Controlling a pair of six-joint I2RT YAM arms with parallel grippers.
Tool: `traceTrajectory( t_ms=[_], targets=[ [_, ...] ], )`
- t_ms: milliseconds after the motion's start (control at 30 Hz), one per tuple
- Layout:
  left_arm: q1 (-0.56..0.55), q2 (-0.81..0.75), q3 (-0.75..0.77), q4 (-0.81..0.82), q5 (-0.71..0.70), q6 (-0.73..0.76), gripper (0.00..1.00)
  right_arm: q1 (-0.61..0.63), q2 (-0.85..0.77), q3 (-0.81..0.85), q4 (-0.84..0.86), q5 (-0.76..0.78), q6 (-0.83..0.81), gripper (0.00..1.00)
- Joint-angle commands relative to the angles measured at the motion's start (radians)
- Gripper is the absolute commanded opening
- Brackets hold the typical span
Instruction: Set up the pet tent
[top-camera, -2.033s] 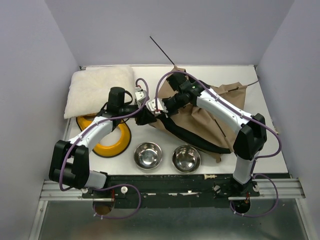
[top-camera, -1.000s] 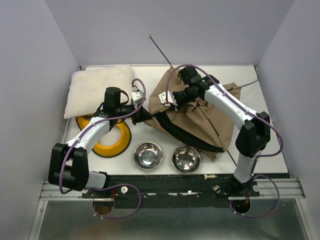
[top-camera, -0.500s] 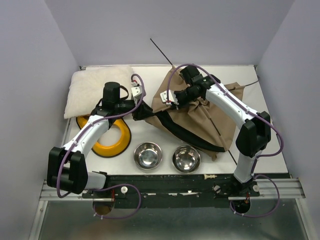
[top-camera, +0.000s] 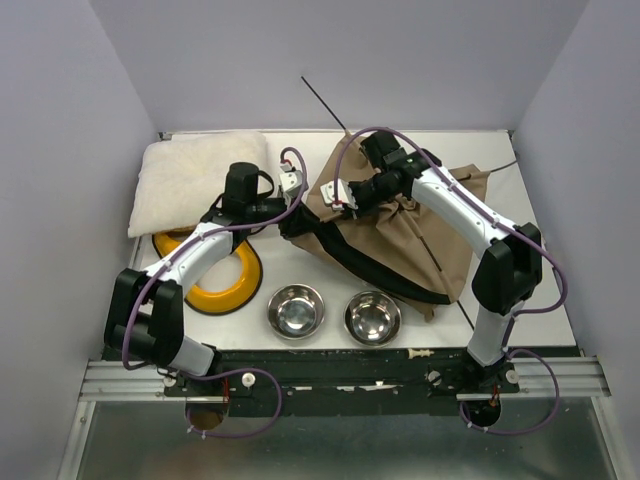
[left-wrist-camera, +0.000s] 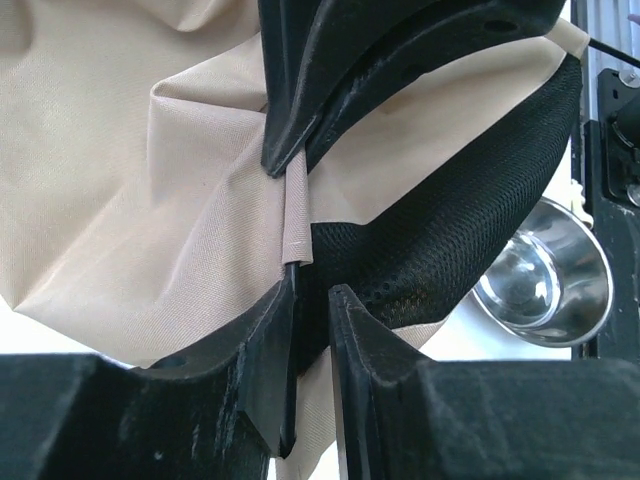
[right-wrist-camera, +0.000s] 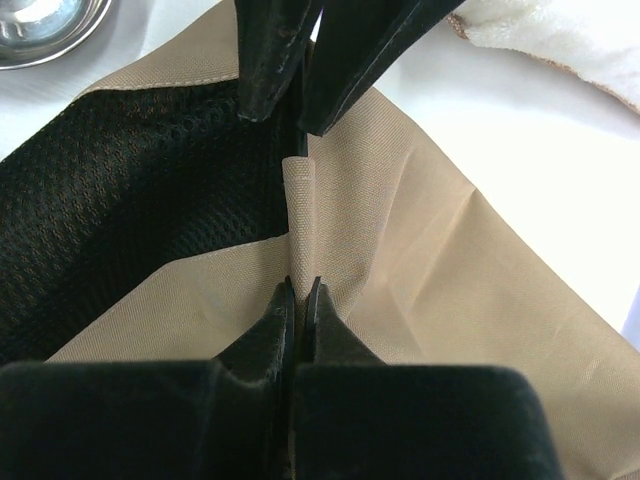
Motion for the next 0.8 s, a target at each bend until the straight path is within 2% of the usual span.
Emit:
traceTrajectory(
  t_ms=[0, 100, 167, 200, 267, 400, 500, 533, 600, 633, 767],
  targets=[
    [-0.001, 0.026, 0.031, -0.002, -0.037, 0.055, 0.33, -0.019, -0.049, -0.008, 0.009, 0.002, 0.001, 0.01],
    [-0.001, 0.03, 0.037, -0.037, -0.029, 0.096, 0.14, -0.017, -0.059, -0.013, 0.017, -0.004, 0.008, 0.01],
    [-0.001, 0.027, 0.04, -0.094, -0.02, 0.116, 0.13, -0.02, -0.067, -0.016, 0.019, -0.004, 0.011, 0.01],
    [-0.003, 0.027, 0.038, -0.102, -0.023, 0.118, 0.16, -0.019, -0.07, -0.017, 0.019, -0.006, 0.013, 0.01],
    [-0.003, 0.026, 0.038, -0.099, -0.026, 0.107, 0.31, -0.019, -0.073, -0.019, 0.019, -0.012, 0.016, 0.01],
    [-0.013, 0.031, 0.05, -0.085, -0.035, 0.084, 0.37, -0.019, -0.07, -0.016, 0.019, -0.014, 0.019, 0.01],
    [-0.024, 0.037, 0.06, -0.082, -0.046, 0.083, 0.37, -0.019, -0.069, -0.011, 0.019, -0.017, 0.024, 0.01],
    [-0.024, 0.037, 0.061, -0.077, -0.049, 0.076, 0.3, -0.019, -0.069, -0.011, 0.017, -0.017, 0.025, 0.01],
    [-0.024, 0.041, 0.063, -0.063, -0.045, 0.063, 0.08, -0.019, -0.07, -0.014, 0.019, -0.017, 0.024, 0.01],
    [-0.023, 0.038, 0.06, -0.053, -0.041, 0.049, 0.0, -0.019, -0.07, -0.016, 0.019, -0.009, 0.024, 0.01],
    [0.026, -0.003, 0.029, -0.028, -0.006, 0.017, 0.0, -0.049, -0.07, -0.026, 0.013, 0.032, 0.021, 0.02]
  ],
)
